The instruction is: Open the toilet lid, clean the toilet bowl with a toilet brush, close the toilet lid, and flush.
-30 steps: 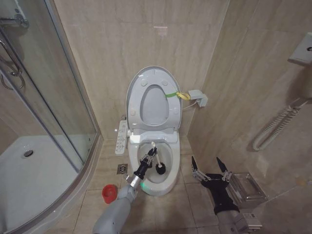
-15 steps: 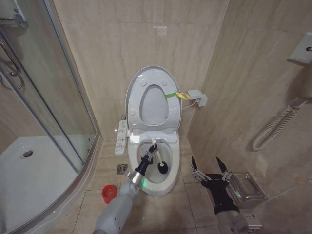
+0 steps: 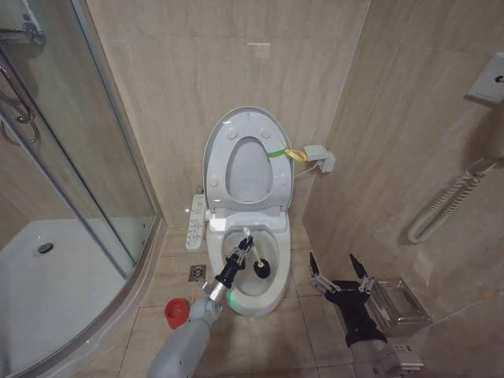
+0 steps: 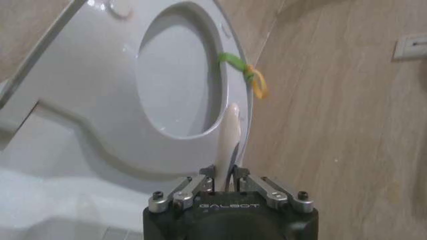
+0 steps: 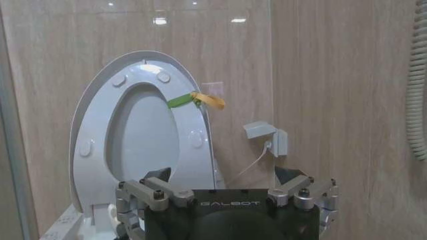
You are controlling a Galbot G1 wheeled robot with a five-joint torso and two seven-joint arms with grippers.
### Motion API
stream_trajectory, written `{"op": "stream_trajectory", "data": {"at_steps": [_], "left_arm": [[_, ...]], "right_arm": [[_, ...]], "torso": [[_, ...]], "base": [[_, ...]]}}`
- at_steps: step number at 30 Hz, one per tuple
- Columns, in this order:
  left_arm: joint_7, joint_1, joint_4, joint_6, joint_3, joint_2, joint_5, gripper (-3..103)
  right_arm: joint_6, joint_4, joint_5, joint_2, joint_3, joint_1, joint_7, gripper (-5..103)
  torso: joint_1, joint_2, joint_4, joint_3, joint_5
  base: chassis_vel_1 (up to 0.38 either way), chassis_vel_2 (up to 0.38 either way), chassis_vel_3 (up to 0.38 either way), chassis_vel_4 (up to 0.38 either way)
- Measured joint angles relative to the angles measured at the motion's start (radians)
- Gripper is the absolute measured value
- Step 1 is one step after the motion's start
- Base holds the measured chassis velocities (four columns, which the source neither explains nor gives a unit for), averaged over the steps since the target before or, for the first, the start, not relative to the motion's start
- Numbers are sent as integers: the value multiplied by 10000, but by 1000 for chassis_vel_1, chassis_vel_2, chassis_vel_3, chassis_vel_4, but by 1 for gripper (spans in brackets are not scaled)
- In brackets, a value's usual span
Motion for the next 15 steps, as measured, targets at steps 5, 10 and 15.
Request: {"op": "stream_trajectory", "data": {"at_steps": [5,10,15], "left_arm": [[-80,200,-313,83,60,38,-37,18],[359,237,687,-153,-79,-164,59,18],[400,393,496,-174,-79,-10,59,18]], "right_arm": [[0,0,0,0,0,0,0,100],[0,0,0,0,0,0,0,100],[0,0,0,0,0,0,0,100]], "torso": [[0,0,1,0,0],[-1,1,3,-1,0],[0,0,5,0,1]], "base": [[0,0,0,0],[0,0,0,0],[0,0,0,0]]}}
